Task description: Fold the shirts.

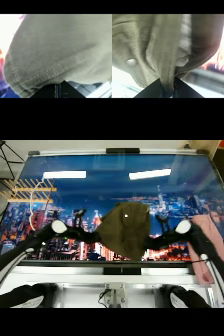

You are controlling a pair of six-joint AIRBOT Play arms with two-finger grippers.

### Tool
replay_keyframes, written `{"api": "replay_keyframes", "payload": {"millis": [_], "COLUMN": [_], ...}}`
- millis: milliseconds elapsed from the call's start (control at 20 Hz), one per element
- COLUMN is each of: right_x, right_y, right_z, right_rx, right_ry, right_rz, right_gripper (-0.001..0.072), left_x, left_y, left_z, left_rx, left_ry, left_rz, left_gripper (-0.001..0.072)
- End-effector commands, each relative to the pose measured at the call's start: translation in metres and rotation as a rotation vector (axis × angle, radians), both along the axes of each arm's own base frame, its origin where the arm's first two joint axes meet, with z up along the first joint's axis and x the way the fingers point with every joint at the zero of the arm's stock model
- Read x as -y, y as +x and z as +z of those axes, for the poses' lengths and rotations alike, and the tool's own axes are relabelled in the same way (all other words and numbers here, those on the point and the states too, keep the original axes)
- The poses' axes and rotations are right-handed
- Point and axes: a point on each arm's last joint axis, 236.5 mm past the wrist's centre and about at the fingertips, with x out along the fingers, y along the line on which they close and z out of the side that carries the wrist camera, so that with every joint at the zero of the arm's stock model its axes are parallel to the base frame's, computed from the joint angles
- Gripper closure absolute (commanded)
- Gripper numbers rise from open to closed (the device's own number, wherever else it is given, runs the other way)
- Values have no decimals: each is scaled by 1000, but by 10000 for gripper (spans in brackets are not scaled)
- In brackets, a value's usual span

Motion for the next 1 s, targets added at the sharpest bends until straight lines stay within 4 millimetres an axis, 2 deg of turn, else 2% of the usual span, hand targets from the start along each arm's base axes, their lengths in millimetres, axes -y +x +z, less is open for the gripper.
{"api": "replay_keyframes", "payload": {"millis": [0,100,150,300,400,500,600,700,750,850,950], "right_x": [-8,-9,-10,-28,-40,-40,-42,-45,-47,-50,-49], "right_y": [57,87,96,98,87,74,55,34,25,9,5], "right_z": [100,183,222,317,376,418,448,467,470,468,457], "right_rx": [335,581,682,889,1015,1123,1199,1213,1192,1117,1043], "right_ry": [31,55,79,245,355,355,346,357,368,385,380], "right_rz": [15,-18,-50,-111,-101,-52,5,39,42,46,26], "right_gripper": [575,575,575,575,575,574,574,574,575,574,574], "left_x": [-14,-30,-38,-56,-52,-50,-57,-65,-69,-79,-96], "left_y": [33,59,69,87,77,53,20,-15,-29,-51,-47], "left_z": [76,136,162,235,294,359,413,440,444,437,427], "left_rx": [221,381,439,570,677,818,935,975,967,915,888], "left_ry": [6,11,9,-41,-89,-131,-166,-195,-202,-178,-107], "left_rz": [-55,-34,-7,72,52,18,5,7,9,22,82], "left_gripper": [664,664,664,665,664,664,664,664,664,664,664]}}
